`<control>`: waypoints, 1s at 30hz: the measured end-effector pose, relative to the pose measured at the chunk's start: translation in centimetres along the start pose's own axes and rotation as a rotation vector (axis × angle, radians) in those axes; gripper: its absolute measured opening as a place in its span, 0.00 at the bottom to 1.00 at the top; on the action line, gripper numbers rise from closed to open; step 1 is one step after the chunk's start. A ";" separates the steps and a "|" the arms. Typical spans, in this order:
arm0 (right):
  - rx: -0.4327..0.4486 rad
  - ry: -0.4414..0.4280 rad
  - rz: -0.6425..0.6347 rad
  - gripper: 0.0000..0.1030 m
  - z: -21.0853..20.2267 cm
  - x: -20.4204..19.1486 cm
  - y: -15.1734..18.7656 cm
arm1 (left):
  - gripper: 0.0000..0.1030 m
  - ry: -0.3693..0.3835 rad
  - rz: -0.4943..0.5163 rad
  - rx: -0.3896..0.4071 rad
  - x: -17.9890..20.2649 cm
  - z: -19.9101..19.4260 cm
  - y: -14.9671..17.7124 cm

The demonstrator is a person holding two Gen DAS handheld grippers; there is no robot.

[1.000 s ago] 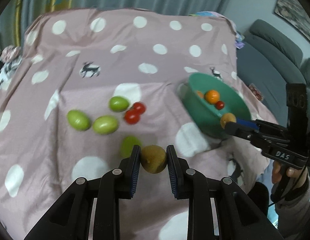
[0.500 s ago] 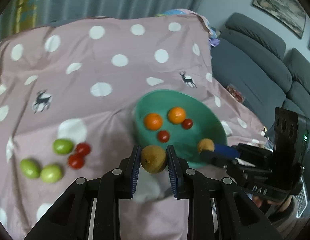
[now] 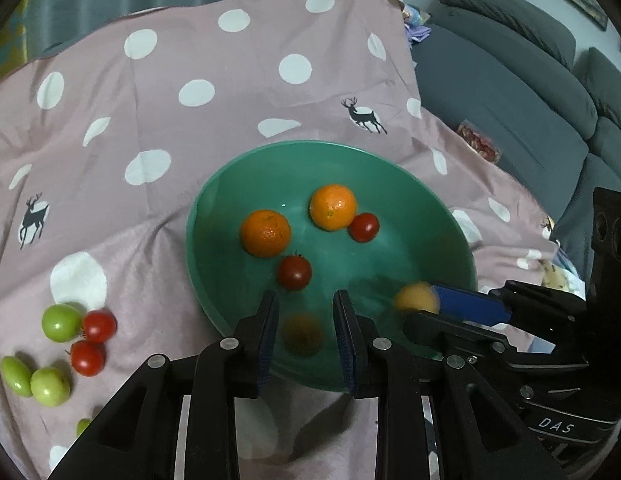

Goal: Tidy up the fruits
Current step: 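Carry both brown fruits to the green bowl and open both tools, then move both tools back toward the remaining green fruits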

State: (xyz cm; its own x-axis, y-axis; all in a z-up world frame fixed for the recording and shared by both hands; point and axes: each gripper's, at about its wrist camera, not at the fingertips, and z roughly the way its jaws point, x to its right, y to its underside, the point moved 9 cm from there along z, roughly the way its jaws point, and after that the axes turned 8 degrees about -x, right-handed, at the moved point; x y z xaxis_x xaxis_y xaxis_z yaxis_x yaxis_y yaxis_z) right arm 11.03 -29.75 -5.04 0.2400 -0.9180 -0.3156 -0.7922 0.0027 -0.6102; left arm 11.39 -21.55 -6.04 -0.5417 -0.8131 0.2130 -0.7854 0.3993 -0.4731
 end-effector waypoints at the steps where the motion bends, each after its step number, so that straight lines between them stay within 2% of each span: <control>1: 0.000 0.001 0.007 0.30 0.0 0.1 0.0 | 0.26 -0.004 0.000 -0.003 -0.1 0.1 0.0; 3: -0.005 -0.012 0.021 0.32 0.1 0.2 0.1 | 0.26 -0.009 -0.002 -0.005 -0.3 0.1 0.1; 5: -0.002 -0.013 0.026 0.37 -0.1 0.2 0.0 | 0.34 0.005 -0.018 0.008 -0.4 -0.4 0.0; 7: 0.011 -0.007 0.030 0.38 -0.6 0.4 0.0 | 0.54 0.018 -0.032 0.036 -0.7 -1.3 -0.1; 10: 0.035 -0.006 0.043 0.39 -1.4 0.7 -0.3 | 0.74 -0.014 -0.054 0.081 -1.8 -3.2 0.1; 15: 0.078 0.009 0.075 0.43 -3.2 1.8 -0.5 | 0.74 -0.088 -0.098 0.127 -5.2 -6.0 2.2; 20: 0.092 0.005 0.073 0.43 -4.2 1.4 -0.3 | 0.75 -0.203 -0.189 0.110 -10.2 -7.9 7.3; 26: 0.077 -0.035 0.014 0.45 -4.0 -1.1 -0.1 | 0.75 -0.256 -0.323 0.069 -14.5 -9.3 13.3; 30: 0.049 -0.070 -0.040 0.46 -3.3 -3.7 0.1 | 0.75 -0.269 -0.379 0.050 -16.0 -9.9 15.9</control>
State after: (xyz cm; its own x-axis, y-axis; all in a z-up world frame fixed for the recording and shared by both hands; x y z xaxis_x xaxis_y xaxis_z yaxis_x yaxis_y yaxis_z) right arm 8.18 -27.69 -1.55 0.3110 -0.8879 -0.3390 -0.7530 -0.0126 -0.6579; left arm 4.58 1.97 -8.44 -0.1169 -0.9814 0.1525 -0.8939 0.0371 -0.4468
